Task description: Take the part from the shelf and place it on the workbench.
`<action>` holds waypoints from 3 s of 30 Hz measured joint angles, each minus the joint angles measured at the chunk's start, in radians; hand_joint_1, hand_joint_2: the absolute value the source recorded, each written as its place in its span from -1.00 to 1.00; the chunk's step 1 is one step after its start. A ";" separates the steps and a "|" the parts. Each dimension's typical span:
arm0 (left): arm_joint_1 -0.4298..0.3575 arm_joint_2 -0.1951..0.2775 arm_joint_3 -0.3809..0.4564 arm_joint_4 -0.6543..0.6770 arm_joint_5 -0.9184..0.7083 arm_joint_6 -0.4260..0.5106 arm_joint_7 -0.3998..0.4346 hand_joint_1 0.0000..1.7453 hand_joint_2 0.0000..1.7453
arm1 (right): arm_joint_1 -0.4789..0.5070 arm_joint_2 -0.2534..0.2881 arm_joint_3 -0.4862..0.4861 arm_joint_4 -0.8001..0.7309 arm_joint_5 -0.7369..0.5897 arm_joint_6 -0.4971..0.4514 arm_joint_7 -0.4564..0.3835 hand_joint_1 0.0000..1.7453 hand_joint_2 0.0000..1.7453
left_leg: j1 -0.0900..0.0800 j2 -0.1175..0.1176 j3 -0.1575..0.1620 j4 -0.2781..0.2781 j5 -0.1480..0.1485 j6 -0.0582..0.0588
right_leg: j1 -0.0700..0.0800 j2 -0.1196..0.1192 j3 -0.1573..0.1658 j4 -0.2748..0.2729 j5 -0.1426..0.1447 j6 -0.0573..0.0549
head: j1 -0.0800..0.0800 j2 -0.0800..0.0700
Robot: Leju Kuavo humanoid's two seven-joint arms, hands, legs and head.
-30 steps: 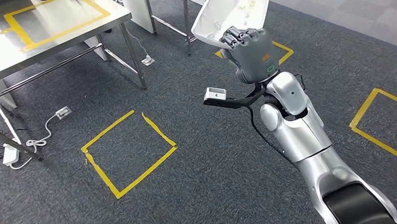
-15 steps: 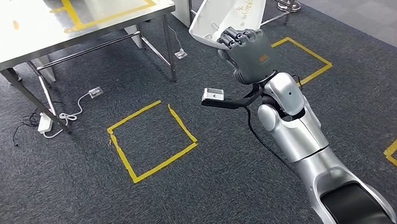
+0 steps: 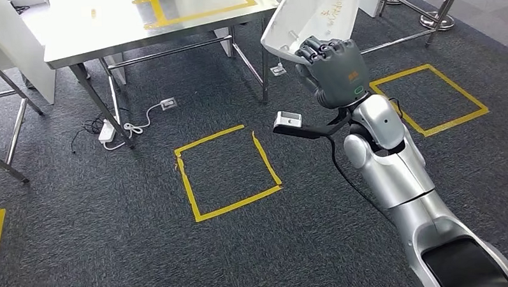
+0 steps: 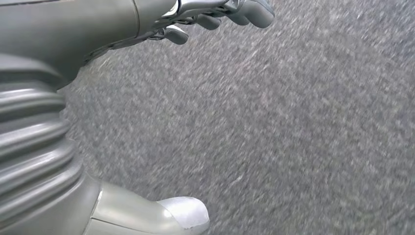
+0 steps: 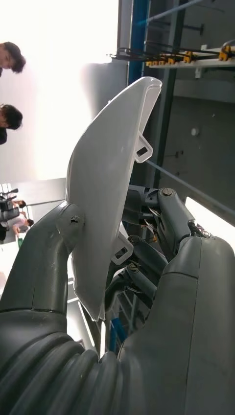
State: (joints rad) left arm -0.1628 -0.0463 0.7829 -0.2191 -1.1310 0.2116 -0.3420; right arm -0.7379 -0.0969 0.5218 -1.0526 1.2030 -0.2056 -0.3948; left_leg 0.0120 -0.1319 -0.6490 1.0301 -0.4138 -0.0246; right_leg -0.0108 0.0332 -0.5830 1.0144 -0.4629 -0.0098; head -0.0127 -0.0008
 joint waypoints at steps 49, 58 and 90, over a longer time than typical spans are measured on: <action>-0.013 0.017 -0.011 -0.007 0.000 -0.142 -0.017 -1.00 1.00 | 0.026 -0.008 -0.025 0.009 0.008 -0.014 0.022 1.00 1.00 | 0.053 0.108 0.071 -0.019 -0.063 -0.054 | -0.047 -0.022 -0.035 0.044 -0.018 0.038 | 0.020 0.000; -0.009 0.018 -0.012 -0.007 0.001 -0.137 -0.024 -1.00 1.00 | 0.038 -0.007 -0.025 0.009 0.000 -0.017 0.017 1.00 1.00 | 0.004 0.130 -0.093 0.186 -0.054 0.017 | -0.009 -0.026 0.031 0.040 -0.070 -0.002 | 0.014 0.000; 0.019 0.020 -0.013 -0.002 0.016 -0.136 -0.034 -1.00 1.00 | 0.015 0.012 -0.012 0.037 -0.001 -0.033 0.013 1.00 1.00 | 0.010 0.136 -0.052 0.067 -0.018 -0.019 | -0.018 -0.030 0.058 -0.003 -0.048 0.008 | 0.009 0.000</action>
State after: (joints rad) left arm -0.1440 -0.0266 0.7698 -0.2212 -1.1154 0.0752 -0.3764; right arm -0.7233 -0.0849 0.5101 -1.0157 1.2019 -0.2388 -0.3819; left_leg 0.0219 0.0037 -0.7012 1.0975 -0.4320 -0.0438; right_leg -0.0292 0.0027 -0.5248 1.0110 -0.5110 -0.0023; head -0.0035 -0.0008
